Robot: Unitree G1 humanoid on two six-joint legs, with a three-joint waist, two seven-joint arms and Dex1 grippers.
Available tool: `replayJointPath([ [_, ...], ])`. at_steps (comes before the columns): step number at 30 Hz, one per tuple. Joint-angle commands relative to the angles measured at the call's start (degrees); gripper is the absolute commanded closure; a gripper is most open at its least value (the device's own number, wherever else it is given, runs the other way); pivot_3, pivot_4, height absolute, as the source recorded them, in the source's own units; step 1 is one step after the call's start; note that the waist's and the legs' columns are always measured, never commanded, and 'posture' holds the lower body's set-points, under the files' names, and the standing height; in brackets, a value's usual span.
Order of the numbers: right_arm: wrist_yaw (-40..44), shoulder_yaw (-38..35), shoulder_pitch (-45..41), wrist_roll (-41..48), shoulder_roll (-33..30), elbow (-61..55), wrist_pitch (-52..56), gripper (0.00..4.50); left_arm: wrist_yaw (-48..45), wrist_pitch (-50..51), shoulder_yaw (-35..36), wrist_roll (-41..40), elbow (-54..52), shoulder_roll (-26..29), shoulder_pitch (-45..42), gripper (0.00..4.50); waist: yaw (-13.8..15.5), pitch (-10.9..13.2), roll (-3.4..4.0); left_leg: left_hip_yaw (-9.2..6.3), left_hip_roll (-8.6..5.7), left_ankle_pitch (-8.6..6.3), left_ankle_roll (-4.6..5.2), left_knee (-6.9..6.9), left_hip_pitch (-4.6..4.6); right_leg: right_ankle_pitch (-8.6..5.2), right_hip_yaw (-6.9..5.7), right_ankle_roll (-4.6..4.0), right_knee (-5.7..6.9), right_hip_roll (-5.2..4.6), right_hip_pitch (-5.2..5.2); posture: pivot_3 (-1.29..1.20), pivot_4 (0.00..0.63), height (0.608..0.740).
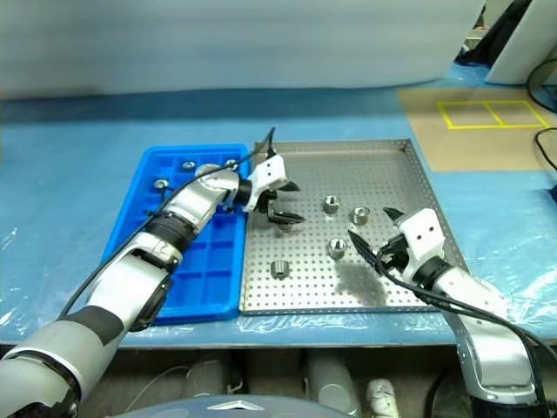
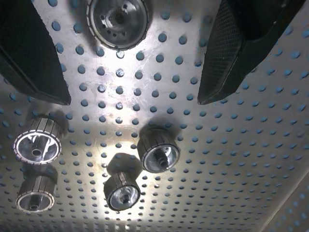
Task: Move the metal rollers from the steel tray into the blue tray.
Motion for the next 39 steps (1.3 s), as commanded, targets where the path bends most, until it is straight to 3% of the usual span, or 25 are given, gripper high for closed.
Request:
replayJointPath([
  [1,-2.32,-2.07,2.70,-0.14,0.89,-4.51,-0.03,0.00,-3.47,-3.64,-2.01,3.31,3.49,0.85,-2.47,0.06,-1.30,0.00,0.00,0.00,-0.02,-0.02,0.03,0.02,-0.04,0.00,0.00,0.03,0.00,-0.01,-0.03,-0.67,0.150,0.740],
  [6,-3.68,-2.41,5.66,-0.80,1.57,-5.11,-1.49,0.00,-3.84,-6.26,-4.00,8.25,7.88,2.90,-4.70,0.06,-3.79,0.00,0.00,-0.09,-0.03,-0.09,0.16,0.25,-0.31,0.01,-0.14,0.11,-0.05,-0.07,-0.07,-0.68,0.150,0.740],
  [7,-3.88,-2.27,5.66,-0.87,1.64,-5.04,-1.67,0.00,-2.02,-7.27,-4.20,9.49,8.79,3.36,-5.13,0.23,-4.46,0.00,0.00,-0.09,-0.04,-0.12,0.19,0.30,-0.32,0.01,-0.15,0.13,-0.05,-0.09,-0.06,-0.68,0.150,0.740],
  [9,-4.14,-1.89,5.25,-1.05,1.69,-4.61,-1.96,0.00,0.90,-8.18,-3.44,10.54,10.43,3.76,-6.07,0.66,-5.35,0.00,0.00,-0.15,-0.12,-0.14,0.23,0.38,-0.31,-0.14,-0.17,0.42,-0.07,-0.14,0.02,-0.68,0.150,0.740],
  [14,-3.92,-0.49,3.54,-1.78,1.43,-2.49,-2.99,0.00,-1.07,-9.44,-2.62,10.94,11.01,4.80,-6.36,2.37,-7.11,0.00,0.00,-0.24,-0.22,-0.18,0.29,0.47,-0.31,-0.21,-0.17,0.56,-0.13,-0.16,0.13,-0.67,0.150,0.740],
  [16,-3.50,-0.01,2.52,-2.00,1.11,-1.65,-3.29,0.00,-2.12,-9.08,-1.53,9.87,10.04,4.89,-5.98,2.75,-7.56,0.00,0.01,-0.29,-0.22,-0.19,0.31,0.47,-0.36,-0.19,-0.23,0.52,-0.15,-0.17,0.15,-0.64,0.150,0.740],
  [22,-0.95,1.32,-2.96,-1.47,0.56,2.59,-4.49,0.00,0.32,-1.85,7.58,1.84,4.42,3.56,-6.06,2.75,-7.98,0.00,0.01,-0.44,-0.25,-0.21,0.37,0.52,-0.63,0.01,-0.55,0.18,-0.15,-0.33,0.08,-0.52,0.150,0.740],
  [29,4.21,10.61,-20.35,-2.16,3.24,14.63,-7.32,0.00,20.88,2.31,17.16,-0.78,-7.10,4.61,-1.87,2.75,-7.48,0.01,0.02,-0.54,-0.32,-0.19,0.42,0.62,-0.69,0.02,-0.77,0.17,0.06,-0.50,0.10,-0.29,0.150,0.740],
  [34,11.18,15.11,-35.02,-1.12,6.52,27.31,-10.63,0.00,31.27,11.48,22.38,-2.05,-31.36,5.91,12.96,2.75,-3.73,0.01,0.14,-0.68,-0.23,-0.15,0.43,0.59,-0.77,0.00,-0.94,0.08,0.22,-0.52,0.08,-0.05,0.150,0.740],
  [39,18.37,17.44,-48.33,-0.78,11.87,42.56,-15.99,0.00,39.06,18.32,26.66,-3.80,-54.30,4.85,27.92,2.75,3.32,0.03,0.12,-0.76,-0.18,-0.05,0.32,0.73,-1.07,-0.18,-1.14,-0.22,1.09,-0.70,-0.61,0.11,0.150,0.740],
])
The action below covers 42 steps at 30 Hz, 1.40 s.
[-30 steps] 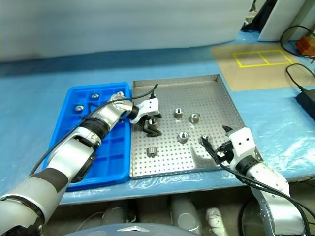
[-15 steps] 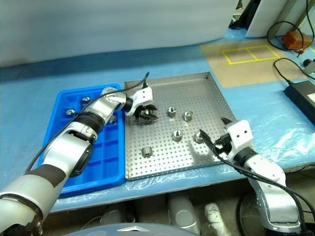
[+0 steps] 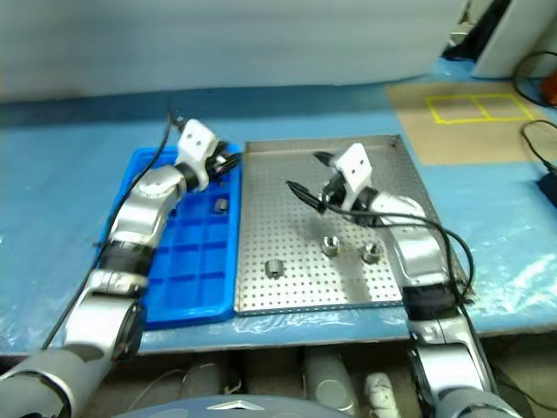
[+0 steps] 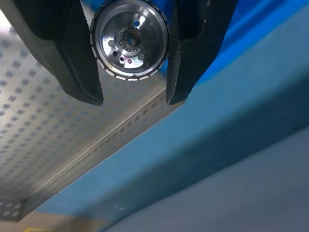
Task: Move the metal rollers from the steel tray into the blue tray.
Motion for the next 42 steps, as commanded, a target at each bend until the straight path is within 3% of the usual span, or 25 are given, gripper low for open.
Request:
replayJointPath([
  [1,5.36,1.71,-6.60,1.34,3.16,6.95,-4.17,0.00,5.22,3.73,3.04,-1.83,-16.33,-0.97,5.70,2.75,2.88,0.00,0.00,-0.01,0.01,0.02,-0.03,0.03,-0.12,-0.01,-0.02,-0.02,0.08,-0.01,-0.14,0.13,0.150,0.740],
  [5,9.13,2.73,-11.73,0.29,6.04,14.99,-7.79,0.00,11.63,7.15,6.29,-2.25,-26.23,-3.08,13.92,2.75,8.21,0.03,0.04,-0.06,0.06,0.07,-0.06,0.29,-0.32,-0.04,-0.21,-0.06,0.15,-0.09,-0.16,0.23,0.150,0.740],
  [8,11.04,3.78,-13.87,-0.10,8.06,18.68,-9.72,0.00,14.36,9.36,6.49,-2.25,-30.47,-4.68,18.99,2.75,10.23,0.04,0.06,-0.03,0.00,-0.06,0.14,0.76,-0.45,-0.04,-0.20,-0.06,0.21,-0.23,-0.05,0.25,0.150,0.740],
  [14,13.01,4.08,-14.33,-0.36,9.81,20.65,-10.97,0.00,16.00,10.72,5.53,-2.48,-32.35,-5.05,22.86,2.75,11.83,0.08,0.07,0.13,-0.04,0.16,-0.02,0.80,-0.43,0.13,-0.13,0.06,0.22,-0.38,0.03,0.27,0.150,0.740],
  [20,12.91,3.71,-13.31,-0.56,9.86,19.73,-10.67,0.00,15.76,10.16,4.57,-3.21,-27.81,-3.91,20.71,2.75,11.76,0.08,0.08,0.12,0.04,0.38,-0.35,0.65,-0.21,0.14,-0.14,0.10,0.57,-0.35,-0.03,0.25,0.150,0.740],
  [26,11.45,3.10,-11.57,-0.73,8.66,17.23,-10.08,0.00,13.02,7.27,2.62,-5.46,-25.06,-3.55,16.75,0.72,11.62,0.09,0.08,0.14,0.09,0.49,-0.52,0.52,-0.16,0.13,-0.14,0.10,0.68,-0.31,-0.15,0.16,0.150,0.740],
  [27,11.10,2.61,-10.93,-0.29,8.08,16.09,-9.22,0.00,11.35,6.82,1.92,-7.19,-25.13,-4.11,15.04,0.41,11.68,0.09,0.09,0.14,0.09,0.49,-0.52,0.52,-0.17,0.13,-0.14,0.10,0.68,-0.31,-0.15,0.15,0.150,0.740],
  [34,8.21,-4.24,-0.76,3.31,-3.46,-2.70,2.16,0.00,-9.35,9.21,-4.12,-19.82,-16.66,-3.59,2.40,0.41,10.88,0.11,0.09,0.38,0.01,0.64,-0.54,0.54,-0.13,0.13,0.10,0.12,0.66,-0.34,-0.10,-0.10,0.150,0.740],
  [39,4.93,-10.93,10.85,5.03,-12.43,-16.08,9.50,0.00,-25.09,10.05,-8.21,-24.86,-8.11,-1.09,-5.08,0.41,7.01,0.10,0.07,0.55,-0.05,0.64,-0.49,0.19,0.13,0.10,0.29,0.22,0.55,-0.33,-0.08,-0.27,0.150,0.740],
  [42,2.72,-14.30,15.36,6.16,-14.90,-20.70,12.03,0.00,-33.57,8.31,-13.23,-22.61,-3.69,2.06,-7.78,0.41,4.24,0.06,0.14,0.64,-0.14,0.85,-0.39,-0.49,0.57,0.10,0.43,0.22,0.31,-0.27,0.02,-0.32,0.150,0.740],
])
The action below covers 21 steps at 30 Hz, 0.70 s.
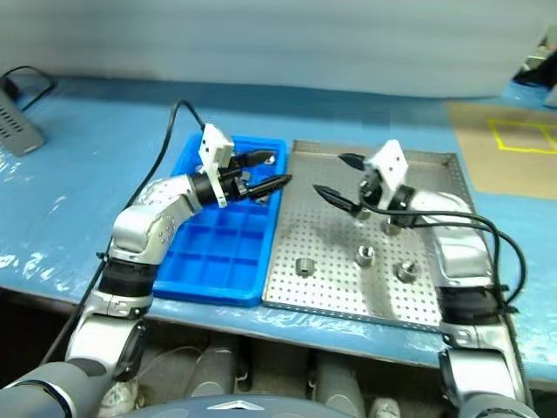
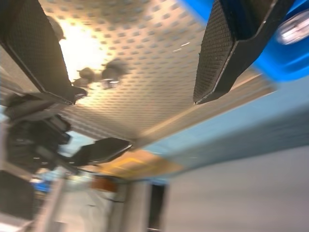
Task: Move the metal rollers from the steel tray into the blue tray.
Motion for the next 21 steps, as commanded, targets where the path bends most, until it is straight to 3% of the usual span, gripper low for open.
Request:
replayJointPath([
  [1,-2.68,-4.89,3.32,2.47,-2.24,-7.76,2.71,0.00,-11.08,-3.78,-7.14,3.35,4.04,4.13,-3.03,0.41,-1.88,-0.04,0.07,0.00,0.03,0.02,-0.03,-0.11,0.03,0.00,0.03,0.00,-0.10,0.08,0.00,-0.36,0.150,0.740],
  [6,-6.54,-7.94,8.19,2.37,-3.52,-12.15,4.23,0.00,-21.71,-3.44,-17.58,8.00,7.48,7.64,-5.39,0.41,-4.65,-0.11,0.18,0.01,0.02,0.00,0.00,-0.36,0.04,0.00,0.08,0.00,-0.46,0.17,0.01,-0.41,0.150,0.740],
  [14,-8.54,-9.34,13.16,3.40,-3.65,-14.77,4.17,0.00,-28.00,-5.49,-25.25,13.50,8.05,7.45,-6.61,0.41,-4.82,-0.11,0.19,0.06,-0.01,-0.11,0.18,-0.19,0.07,0.00,0.07,0.00,-0.59,0.10,0.26,-0.45,0.150,0.740],
  [19,-11.17,-9.74,12.15,3.58,-2.47,-14.27,2.87,0.00,-29.37,-10.45,-32.71,22.72,11.05,8.43,-7.52,0.41,-4.90,-0.11,0.19,0.05,-0.01,-0.11,0.19,-0.19,0.20,-0.01,0.05,0.02,-0.65,0.10,0.42,-0.45,0.150,0.740],
  [21,-11.69,-9.68,11.38,4.92,-1.74,-14.26,3.30,0.00,-30.43,-13.13,-35.32,25.43,13.21,7.77,-8.44,1.01,-5.07,-0.15,0.25,0.05,-0.01,-0.12,0.18,-0.22,0.39,-0.03,0.05,0.06,-0.68,0.10,0.60,-0.43,0.150,0.740],
])
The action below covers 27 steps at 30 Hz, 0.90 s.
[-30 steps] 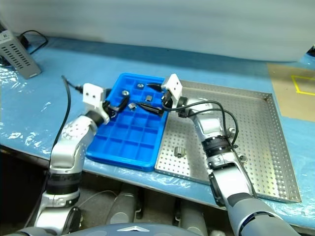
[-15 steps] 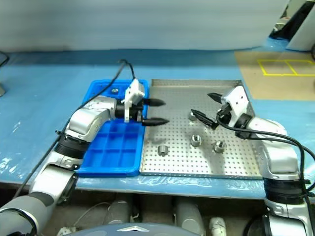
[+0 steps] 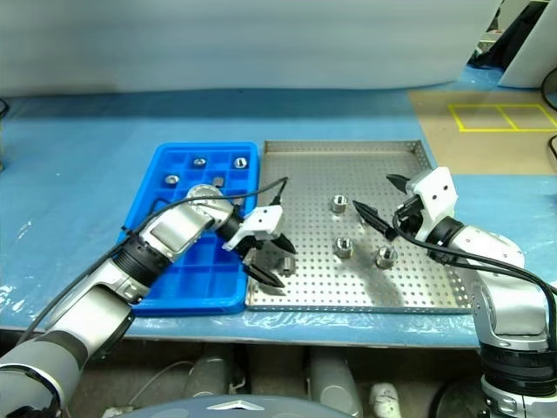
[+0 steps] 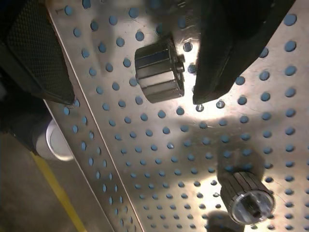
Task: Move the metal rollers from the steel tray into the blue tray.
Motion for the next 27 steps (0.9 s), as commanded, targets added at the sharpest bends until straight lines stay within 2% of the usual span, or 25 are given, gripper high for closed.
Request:
replayJointPath([
  [1,-1.12,-1.94,-1.73,2.71,0.95,-1.95,-0.56,0.00,-1.31,-3.93,-4.52,5.36,4.43,-0.90,-1.10,1.30,-0.23,-0.08,0.13,0.00,0.00,0.00,0.00,-0.02,0.08,-0.09,0.00,0.15,-0.02,0.00,0.07,-0.43,0.150,0.740],
  [5,-2.41,-1.42,-3.54,3.21,1.99,-1.06,-0.95,0.00,-2.15,-5.83,-4.55,7.06,7.59,-3.91,-3.90,2.74,-0.44,-0.20,0.34,-0.01,-0.06,-0.11,-0.18,-0.02,0.32,-0.24,-0.01,0.41,-0.11,-0.02,0.37,-0.42,0.150,0.740],
  [8,-2.63,-0.44,-4.80,3.52,2.57,-0.25,-0.50,0.00,0.42,-7.86,-1.20,6.67,9.18,-5.51,-5.01,3.71,-0.64,-0.20,0.32,-0.04,-0.06,-0.11,-0.15,0.02,0.18,-0.23,-0.02,0.42,-0.19,-0.02,0.32,-0.40,0.150,0.740],
  [10,-2.54,0.46,-5.10,3.46,2.92,0.07,-0.55,0.00,2.01,-5.61,2.49,3.95,6.43,-6.21,-4.37,3.71,-0.77,-0.20,0.33,-0.05,-0.08,-0.14,-0.02,0.02,0.13,-0.14,-0.03,0.28,-0.21,-0.03,0.31,-0.38,0.150,0.740],
  [12,-2.18,1.76,-6.23,3.37,3.38,0.99,-0.69,0.00,5.98,0.77,9.43,-1.75,0.39,-8.04,-3.28,3.71,-0.84,-0.20,0.33,-0.06,-0.06,-0.07,0.15,0.02,-0.13,0.02,-0.10,0.00,-0.21,-0.03,0.11,-0.33,0.150,0.740],
  [14,-1.63,3.00,-7.91,3.11,3.68,2.62,-1.22,0.00,11.89,3.64,14.19,-3.03,-3.01,-9.12,-2.81,3.71,-0.70,-0.20,0.33,-0.08,-0.04,-0.07,0.19,0.06,-0.48,0.04,-0.17,-0.02,-0.15,-0.06,-0.18,-0.28,0.150,0.740],
  [17,0.51,6.67,-13.39,2.24,5.09,8.06,-2.83,0.00,29.57,13.98,28.25,-6.94,-9.04,-13.09,-1.44,3.71,-0.60,-0.19,0.33,-0.08,-0.02,-0.12,0.29,0.17,-0.64,0.04,-0.32,-0.02,-0.05,-0.14,-0.30,-0.19,0.150,0.740],
  [19,2.40,8.76,-17.20,1.78,6.30,12.43,-4.31,0.00,40.29,19.39,35.06,-7.75,-15.50,-15.89,1.73,3.71,-0.37,-0.17,0.30,-0.09,0.00,-0.12,0.29,0.27,-0.62,0.04,-0.36,-0.03,0.04,-0.15,-0.29,-0.12,0.150,0.740],
  [21,3.82,10.07,-19.93,1.36,7.23,15.88,-5.73,0.00,46.16,22.00,36.96,-7.07,-21.29,-16.65,5.02,3.71,0.49,-0.17,0.31,-0.12,0.04,-0.11,0.26,0.29,-0.51,0.04,-0.42,-0.03,0.07,-0.14,-0.19,-0.06,0.150,0.740],
  [24,7.38,14.07,-27.62,-1.29,10.40,26.03,-10.83,0.00,55.47,26.01,40.28,-6.21,-36.68,-18.11,16.28,3.71,1.58,-0.15,0.28,-0.16,0.09,-0.07,0.19,0.24,-0.38,0.02,-0.52,-0.03,0.02,-0.13,-0.07,0.10,0.150,0.740],
  [27,12.02,16.20,-33.77,-1.94,13.69,35.38,-14.30,0.00,62.89,31.58,43.32,-6.82,-49.23,-20.32,24.11,3.71,4.31,0.04,-0.03,-0.22,0.16,-0.05,0.15,0.26,-0.70,0.03,-0.68,-0.05,0.09,-0.17,-0.34,0.25,0.150,0.740],
])
